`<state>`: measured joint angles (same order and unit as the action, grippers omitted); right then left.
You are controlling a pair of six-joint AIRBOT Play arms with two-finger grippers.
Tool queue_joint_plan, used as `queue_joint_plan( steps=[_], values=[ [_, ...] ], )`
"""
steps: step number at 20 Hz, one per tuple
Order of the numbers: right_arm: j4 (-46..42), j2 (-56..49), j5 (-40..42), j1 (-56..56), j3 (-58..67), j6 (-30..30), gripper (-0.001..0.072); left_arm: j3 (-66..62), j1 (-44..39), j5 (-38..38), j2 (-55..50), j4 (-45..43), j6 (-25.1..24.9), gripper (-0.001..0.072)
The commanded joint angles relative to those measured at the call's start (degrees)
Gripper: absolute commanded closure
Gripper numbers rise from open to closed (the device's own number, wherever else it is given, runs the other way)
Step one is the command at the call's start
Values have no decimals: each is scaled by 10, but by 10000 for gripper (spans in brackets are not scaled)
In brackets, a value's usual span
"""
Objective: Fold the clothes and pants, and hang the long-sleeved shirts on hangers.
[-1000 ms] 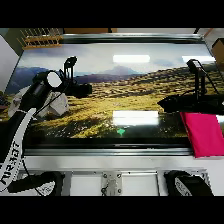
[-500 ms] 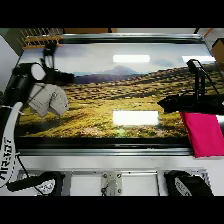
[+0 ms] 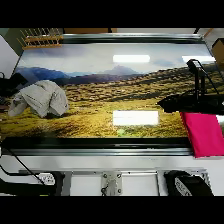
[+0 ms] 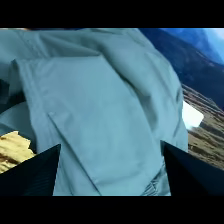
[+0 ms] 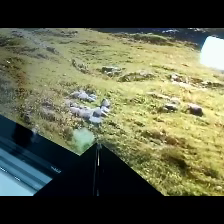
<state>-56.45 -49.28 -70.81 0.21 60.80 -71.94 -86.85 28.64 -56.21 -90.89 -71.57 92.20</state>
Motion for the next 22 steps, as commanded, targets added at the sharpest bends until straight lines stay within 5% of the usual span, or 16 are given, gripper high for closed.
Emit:
queue_joint_plan(
  steps=[1, 10, 11, 14, 22],
  values=[
    [0, 0, 0, 0, 0, 0, 705, -2, 48, -8, -74, 83, -17, 25],
    [0, 0, 0, 0, 0, 0, 705, -2, 20, -9, -116, 113, -24, 44],
    [0, 0, 0, 0, 0, 0, 705, -2, 14, -10, -116, 111, -24, 81],
    [0, 0, 0, 0, 0, 0, 705, -2, -17, -30, -116, 113, -25, 687],
    [0, 0, 0, 0, 0, 0, 705, -2, -242, -71, 50, 130, -48, 689]
  ],
)
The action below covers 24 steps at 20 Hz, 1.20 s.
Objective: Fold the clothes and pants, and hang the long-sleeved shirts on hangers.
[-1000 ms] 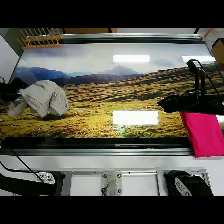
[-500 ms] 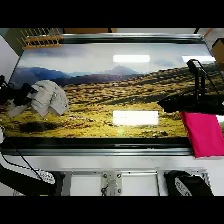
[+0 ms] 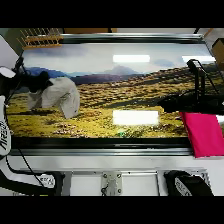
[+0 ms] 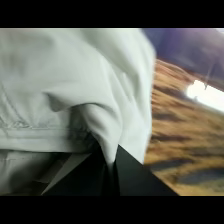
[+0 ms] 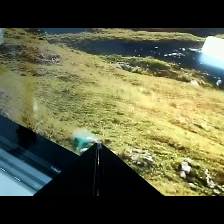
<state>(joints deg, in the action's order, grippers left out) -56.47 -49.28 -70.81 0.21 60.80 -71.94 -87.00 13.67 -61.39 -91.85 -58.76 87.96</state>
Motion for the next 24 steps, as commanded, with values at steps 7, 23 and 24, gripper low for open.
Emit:
queue_joint_plan(
  steps=[7, 23, 24],
  values=[
    [28, 0, 0, 0, 0, 0, 705, 0, -401, 32, 83, -2, 23, 689],
    [28, -2, -2, 0, 0, 0, 705, 168, -326, -85, 33, 73, -172, 43],
    [27, -2, -2, 0, 0, 0, 705, 185, -326, -102, 25, 116, -214, 43]
  ],
)
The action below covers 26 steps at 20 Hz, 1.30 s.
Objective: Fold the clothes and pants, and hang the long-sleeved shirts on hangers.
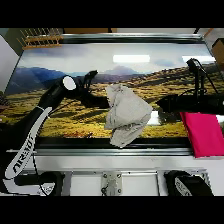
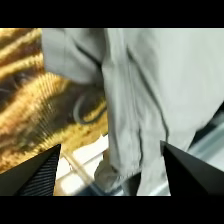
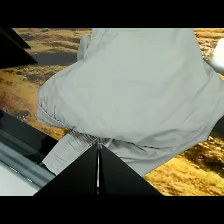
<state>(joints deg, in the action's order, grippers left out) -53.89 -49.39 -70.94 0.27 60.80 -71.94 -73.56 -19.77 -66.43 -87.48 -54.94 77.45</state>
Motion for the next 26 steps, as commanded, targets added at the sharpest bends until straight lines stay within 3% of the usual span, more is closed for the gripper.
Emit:
queue_joint_plan(
  steps=[1, 4, 6, 9, 11, 12, 18, 20, 23, 24, 25, 26],
  values=[
    [2, 0, 0, 0, 0, 0, 705, 68, 8, -63, -22, 112, -143, 43],
    [2, -2, 2, 0, 0, 0, 704, 115, -9, -78, -22, 141, -192, 43],
    [2, -7, 2, 0, 0, 0, 704, 137, -18, -66, -22, 140, -193, 43],
    [2, -31, 2, -1, 0, 0, 697, 146, -25, 24, -22, 141, -181, 61],
    [2, -53, 2, 0, 0, 0, 697, 138, -17, 87, -22, 135, -127, 543],
    [2, -65, 2, 0, 0, 0, 697, 123, -3, 80, -22, 123, -116, 689],
    [-59, -141, 59, 0, 7, -5, 705, -4, 165, -81, 30, -14, -106, 690],
    [-79, -179, 112, -1, 27, -41, 705, -16, 207, -101, 41, -15, -105, 689],
    [-74, -261, 174, -5, 73, -45, 681, -16, 227, -115, 43, -15, -105, 689],
    [-56, -293, 178, -9, 85, -45, 442, -16, 227, -116, 44, -15, -105, 689],
    [-25, -321, 178, -11, 91, -45, 142, -16, 227, -115, 44, -15, -105, 689],
    [18, -350, 177, -14, 91, -37, 7, -16, 227, -114, 43, -14, -105, 689]
  ],
)
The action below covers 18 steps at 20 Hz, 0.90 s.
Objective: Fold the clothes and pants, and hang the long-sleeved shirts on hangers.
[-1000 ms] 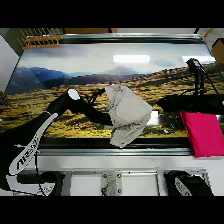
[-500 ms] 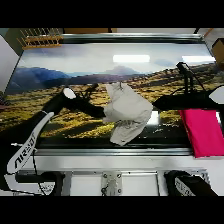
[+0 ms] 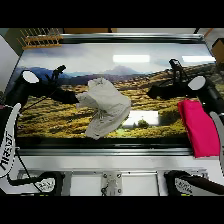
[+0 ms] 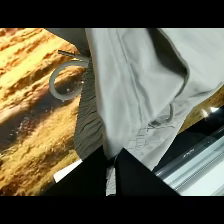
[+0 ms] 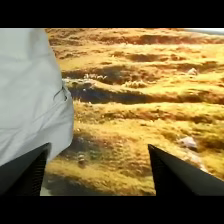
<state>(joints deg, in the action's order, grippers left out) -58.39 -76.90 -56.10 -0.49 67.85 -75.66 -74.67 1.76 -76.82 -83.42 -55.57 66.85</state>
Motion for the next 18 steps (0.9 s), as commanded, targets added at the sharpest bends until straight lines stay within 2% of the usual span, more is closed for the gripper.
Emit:
queue_joint_plan(
  steps=[1, 5, 9, 12, 13, 14, 15, 17, 18],
  values=[
    [103, -101, 25, -12, 21, 19, 7, -4, 12, -8, 3, -8, 1, 689],
    [244, -193, 29, -58, 21, 121, 7, -4, 12, -7, 3, -8, 1, 689],
    [330, -251, 69, -94, 21, 136, 7, -4, 12, -7, 3, -8, 1, 689],
    [389, -271, 70, -106, 21, 188, 31, -4, 12, -6, 3, -2, 1, 689],
    [394, -270, 70, -108, 21, 209, 262, -4, 12, -6, 3, -1, 1, 689],
    [394, -268, 59, -108, 25, 228, 638, -4, 12, -6, 3, -1, 1, 689],
    [385, -262, 42, -104, 32, 244, 707, -6, 12, -7, 5, -1, 1, 690],
    [319, -224, 12, -88, 58, 241, 708, -27, 12, -10, 20, -3, 9, 690],
    [262, -191, 1, -77, 78, 221, 708, -49, 12, -11, 30, -3, 16, 690]
  ],
)
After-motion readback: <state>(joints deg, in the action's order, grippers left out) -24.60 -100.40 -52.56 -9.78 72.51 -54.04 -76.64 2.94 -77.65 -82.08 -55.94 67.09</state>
